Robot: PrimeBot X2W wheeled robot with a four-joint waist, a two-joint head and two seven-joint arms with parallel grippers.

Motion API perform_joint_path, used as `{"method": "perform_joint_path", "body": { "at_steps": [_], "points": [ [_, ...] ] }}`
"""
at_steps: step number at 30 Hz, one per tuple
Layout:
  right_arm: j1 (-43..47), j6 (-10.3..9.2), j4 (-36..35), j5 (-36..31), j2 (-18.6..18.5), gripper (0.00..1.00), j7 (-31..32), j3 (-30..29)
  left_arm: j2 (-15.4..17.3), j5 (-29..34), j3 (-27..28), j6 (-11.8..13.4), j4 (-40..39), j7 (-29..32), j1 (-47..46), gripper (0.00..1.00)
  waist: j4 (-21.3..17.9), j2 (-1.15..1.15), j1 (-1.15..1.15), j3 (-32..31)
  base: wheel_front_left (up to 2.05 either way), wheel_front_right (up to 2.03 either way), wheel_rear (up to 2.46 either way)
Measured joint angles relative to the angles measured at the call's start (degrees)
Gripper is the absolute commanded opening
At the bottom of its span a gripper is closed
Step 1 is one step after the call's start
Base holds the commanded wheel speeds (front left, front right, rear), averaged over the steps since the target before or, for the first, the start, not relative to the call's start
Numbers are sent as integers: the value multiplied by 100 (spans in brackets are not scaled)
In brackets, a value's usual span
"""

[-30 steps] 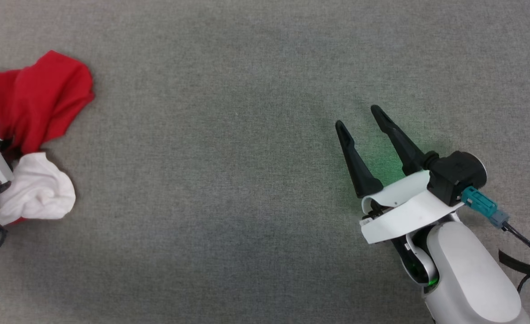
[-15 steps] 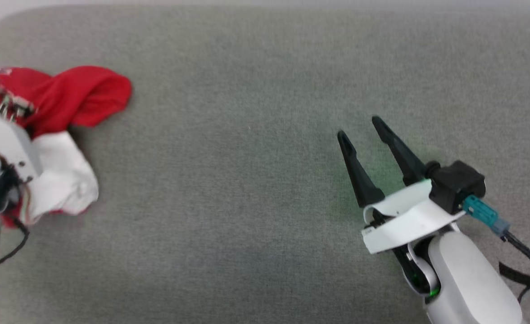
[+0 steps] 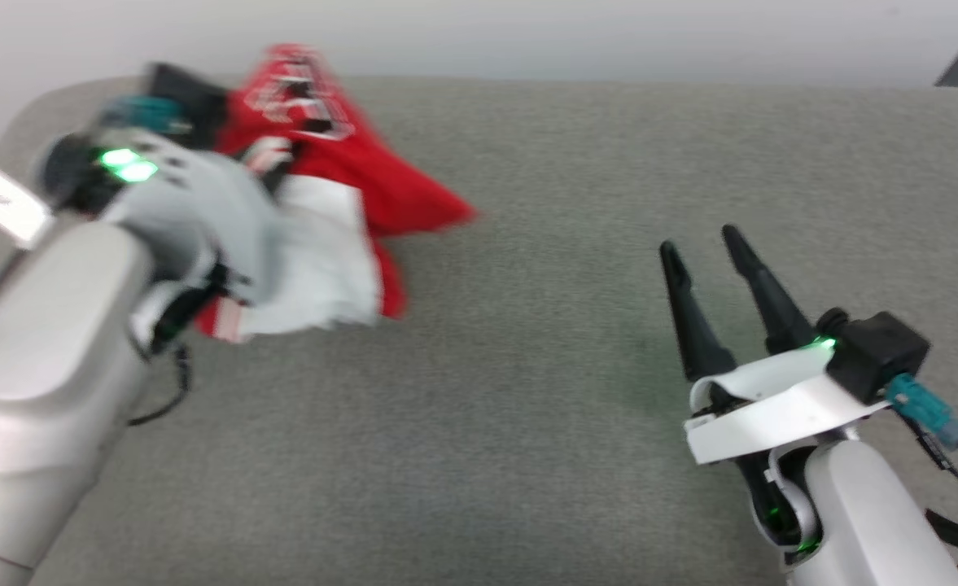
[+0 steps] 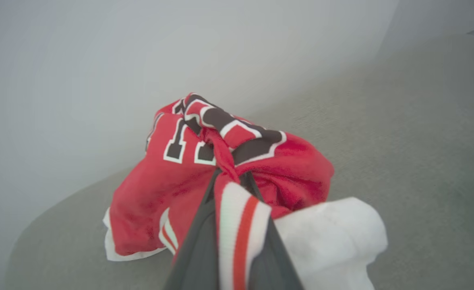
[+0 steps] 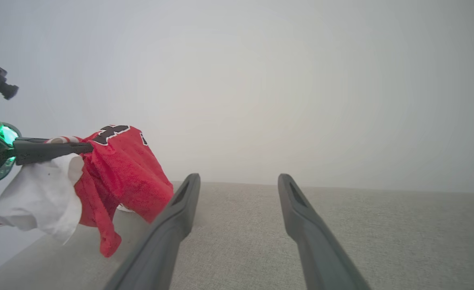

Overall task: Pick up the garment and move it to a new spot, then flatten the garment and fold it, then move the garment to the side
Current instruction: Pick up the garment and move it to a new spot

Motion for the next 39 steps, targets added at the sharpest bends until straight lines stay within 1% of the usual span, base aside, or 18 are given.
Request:
{"method": "perform_joint_path", "body": {
  "at_steps": [4,7,12,15,17,18,19,21,22,24,26,27,28,30,32,39],
  "points": [
    [4,0,-148,81,62,100,0,-193,33,-279,-738,-8,-860,-33,-283,0,-231,0,0,5,0,0,0],
    [5,0,-269,129,114,100,0,-344,-14,-430,-1372,-8,-1347,-135,-644,0,-458,0,0,51,0,0,0],
    [72,0,-444,248,154,100,0,-670,-162,-525,-2655,-9,-1839,-672,-1419,0,-874,0,0,170,0,0,0],
    [124,0,-522,303,162,100,0,-875,-292,-598,-3127,-9,-1929,-1058,-1849,0,-1113,0,0,267,0,0,0],
    [124,0,-560,348,164,100,0,-936,-278,-471,-3243,-9,-1953,-1098,-2021,0,-1267,0,0,336,0,0,0],
    [123,0,-576,369,168,100,0,-943,-229,-380,-3254,-9,-1994,-1013,-2023,0,-1341,0,0,370,0,0,0],
    [123,0,-592,413,171,100,0,-945,-165,-168,-3240,-8,-2111,-699,-1917,0,-1417,0,0,403,0,0,0],
    [120,0,-630,525,174,100,0,-923,44,458,-3283,-14,-2374,-90,-1534,0,-1561,0,0,469,0,0,0],
    [119,0,-637,592,174,100,0,-911,175,686,-3299,-13,-2469,119,-1350,0,-1631,0,0,503,0,0,0],
    [118,0,-639,662,174,100,0,-888,457,924,-3298,-13,-2558,371,-1177,0,-1752,0,0,565,0,0,0],
    [118,0,-639,728,176,100,0,-858,642,1007,-3284,-12,-2553,464,-1122,0,-1854,0,0,626,0,0,0],
    [117,0,-636,760,176,100,0,-844,709,1220,-3275,-12,-2555,613,-1095,0,-1897,0,0,656,0,0,0],
    [116,0,-635,787,176,100,0,-828,744,1316,-3275,-12,-2540,666,-1048,0,-1931,0,0,685,0,0,0],
    [112,0,-633,812,176,100,0,-805,782,1260,-3287,-12,-2423,610,-1011,0,-1981,0,0,740,0,0,0],
    [100,0,-634,857,178,100,0,-770,794,1347,-3277,-12,-2295,653,-1029,0,-2022,0,0,781,0,0,0],
    [-5,0,-688,1029,180,100,0,-676,700,1313,-3272,-12,-1783,1023,-964,0,-2148,0,0,938,0,0,0]
  ]
}}
